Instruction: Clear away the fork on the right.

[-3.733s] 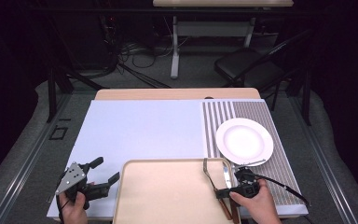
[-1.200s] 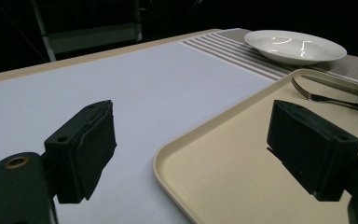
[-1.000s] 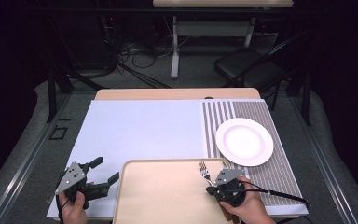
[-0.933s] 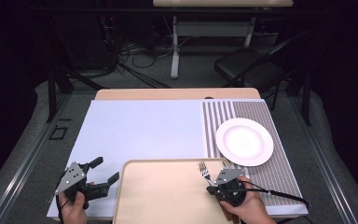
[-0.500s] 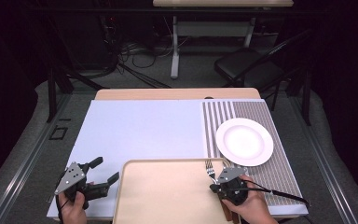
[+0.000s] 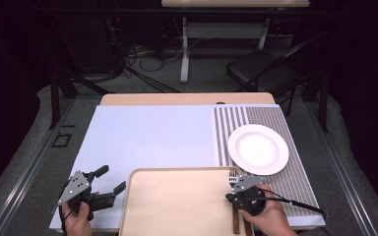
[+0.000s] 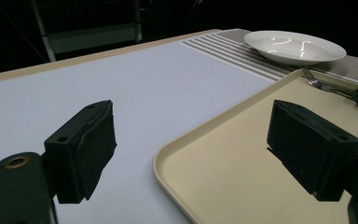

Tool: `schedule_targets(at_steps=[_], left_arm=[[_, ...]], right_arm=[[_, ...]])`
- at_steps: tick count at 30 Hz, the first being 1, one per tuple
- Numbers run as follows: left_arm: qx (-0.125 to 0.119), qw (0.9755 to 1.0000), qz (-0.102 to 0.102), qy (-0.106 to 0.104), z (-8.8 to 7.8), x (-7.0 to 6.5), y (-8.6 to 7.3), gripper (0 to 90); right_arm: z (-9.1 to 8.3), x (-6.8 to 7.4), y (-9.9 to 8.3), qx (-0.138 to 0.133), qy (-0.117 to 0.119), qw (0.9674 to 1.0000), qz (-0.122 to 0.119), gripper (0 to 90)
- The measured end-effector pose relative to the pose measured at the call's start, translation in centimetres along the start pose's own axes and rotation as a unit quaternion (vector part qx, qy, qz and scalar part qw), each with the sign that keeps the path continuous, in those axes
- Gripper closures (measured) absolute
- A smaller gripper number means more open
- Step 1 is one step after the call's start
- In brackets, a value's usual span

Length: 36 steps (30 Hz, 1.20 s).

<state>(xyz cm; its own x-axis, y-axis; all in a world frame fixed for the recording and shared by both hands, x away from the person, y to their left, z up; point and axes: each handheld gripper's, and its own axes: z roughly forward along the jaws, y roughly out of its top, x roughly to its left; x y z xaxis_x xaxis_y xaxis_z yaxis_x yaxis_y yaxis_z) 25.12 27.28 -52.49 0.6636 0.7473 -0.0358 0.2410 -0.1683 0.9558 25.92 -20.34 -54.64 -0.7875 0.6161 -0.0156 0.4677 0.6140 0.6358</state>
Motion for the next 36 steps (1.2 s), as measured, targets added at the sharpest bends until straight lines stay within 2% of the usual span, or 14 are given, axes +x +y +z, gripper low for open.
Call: schedule_targets(at_steps=[12, 19, 23, 30, 36], left_arm=[[-0.001, 1.0, -0.001, 0.0, 0.0, 0.0, 0.0, 15.5], [0.0, 1.0, -0.001, 0.0, 0.0, 0.0, 0.0, 15.5], [0.0, 1.0, 0.0, 0.0, 0.0, 0.0, 0.0, 15.5], [0.0, 1.0, -0.001, 0.001, 0.0, 0.0, 0.0, 15.5], [0.0, 1.0, 0.0, 0.0, 0.0, 0.0, 0.0, 15.5]], right_arm=[[-0.3, -0.1, -0.2, 0.004, 0.003, 1.0, -0.005, 90.0], [-0.5, -0.4, -0.6, 0.002, 0.012, 0.9999, 0.01, 90.0], [-0.6, -0.4, -0.6, 0.002, 0.012, 0.9999, 0.009, 90.0], [-0.8, -0.3, -0.5, -0.012, 0.026, 0.9995, 0.015, 89.6], [-1.2, -0.3, -0.3, -0.024, 0.028, 0.9992, 0.015, 88.4]])
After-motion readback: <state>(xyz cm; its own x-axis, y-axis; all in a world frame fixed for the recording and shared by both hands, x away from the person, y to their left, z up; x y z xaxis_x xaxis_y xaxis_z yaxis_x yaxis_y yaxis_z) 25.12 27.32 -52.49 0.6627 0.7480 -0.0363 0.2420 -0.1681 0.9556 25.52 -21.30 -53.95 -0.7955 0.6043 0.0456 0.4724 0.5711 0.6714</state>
